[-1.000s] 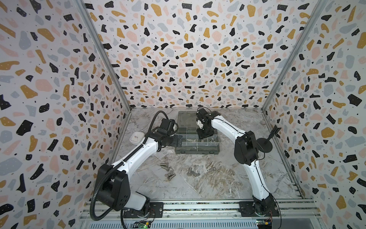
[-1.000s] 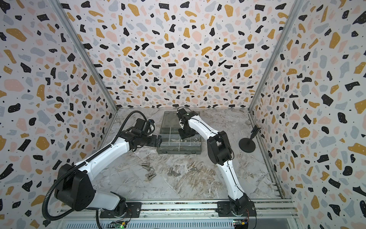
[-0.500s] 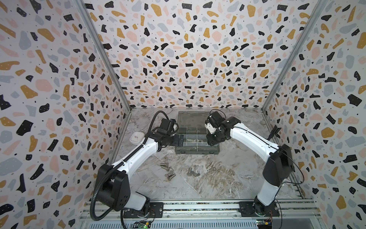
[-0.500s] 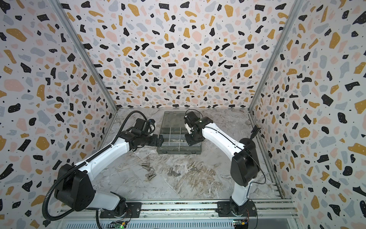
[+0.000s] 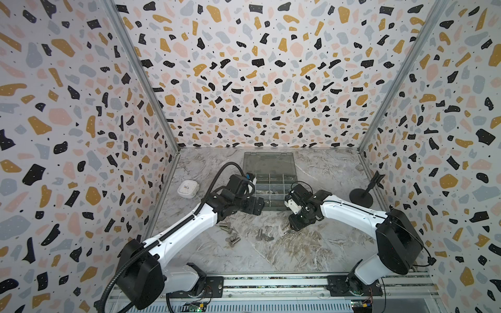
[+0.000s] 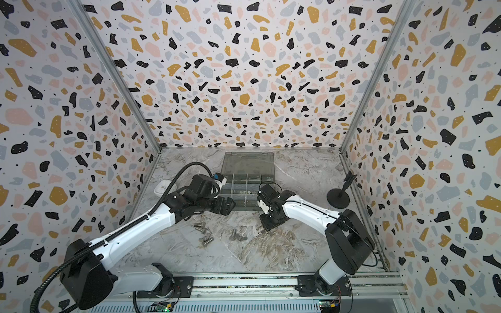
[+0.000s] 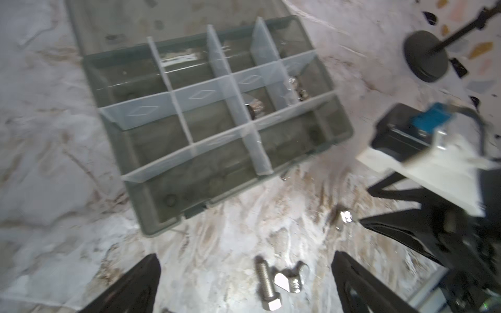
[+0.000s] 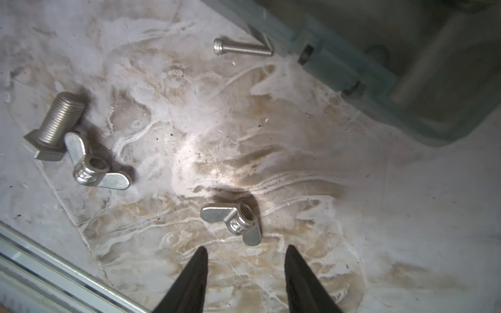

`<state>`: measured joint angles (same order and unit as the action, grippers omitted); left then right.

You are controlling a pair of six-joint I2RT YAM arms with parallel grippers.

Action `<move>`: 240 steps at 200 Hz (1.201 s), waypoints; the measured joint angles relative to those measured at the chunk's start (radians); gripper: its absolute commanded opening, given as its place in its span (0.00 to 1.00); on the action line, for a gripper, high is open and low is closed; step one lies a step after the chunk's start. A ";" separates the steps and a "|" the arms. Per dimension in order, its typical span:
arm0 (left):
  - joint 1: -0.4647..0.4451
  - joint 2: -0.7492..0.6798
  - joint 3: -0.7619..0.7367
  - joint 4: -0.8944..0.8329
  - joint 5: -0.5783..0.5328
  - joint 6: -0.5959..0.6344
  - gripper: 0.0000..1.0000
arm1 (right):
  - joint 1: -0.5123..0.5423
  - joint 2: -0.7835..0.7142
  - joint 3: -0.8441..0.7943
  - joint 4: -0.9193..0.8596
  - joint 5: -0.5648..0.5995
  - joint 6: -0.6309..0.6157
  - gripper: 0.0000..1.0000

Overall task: Sort the screws and nuts into containers
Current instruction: 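Move the right gripper back down onto another wing nut near the box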

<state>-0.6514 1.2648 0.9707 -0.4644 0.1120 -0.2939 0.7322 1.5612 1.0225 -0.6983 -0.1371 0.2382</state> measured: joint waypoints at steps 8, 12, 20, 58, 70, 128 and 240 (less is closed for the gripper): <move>-0.024 -0.014 -0.014 0.005 0.000 -0.005 1.00 | 0.003 0.000 -0.008 0.012 -0.004 -0.003 0.47; -0.033 -0.022 -0.023 0.006 0.000 -0.008 1.00 | 0.005 0.000 -0.012 0.019 -0.006 -0.005 0.47; -0.042 -0.033 -0.037 0.008 -0.001 -0.014 1.00 | 0.008 0.000 -0.019 0.027 -0.008 -0.009 0.47; -0.047 -0.060 -0.077 0.011 -0.021 -0.040 1.00 | 0.021 0.000 -0.043 0.045 -0.012 -0.029 0.49; -0.047 -0.060 -0.077 0.017 -0.025 -0.043 1.00 | 0.022 0.000 -0.046 0.046 -0.014 -0.035 0.52; -0.047 -0.028 -0.076 0.022 -0.045 -0.040 1.00 | 0.040 0.011 -0.050 0.066 -0.032 -0.043 0.53; -0.047 -0.021 -0.076 0.024 -0.066 -0.005 1.00 | 0.056 0.103 -0.050 0.075 -0.023 -0.043 0.39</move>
<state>-0.6979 1.2442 0.8948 -0.4408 0.0456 -0.2989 0.7879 1.6646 0.9726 -0.6231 -0.1596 0.1955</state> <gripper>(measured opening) 0.997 0.432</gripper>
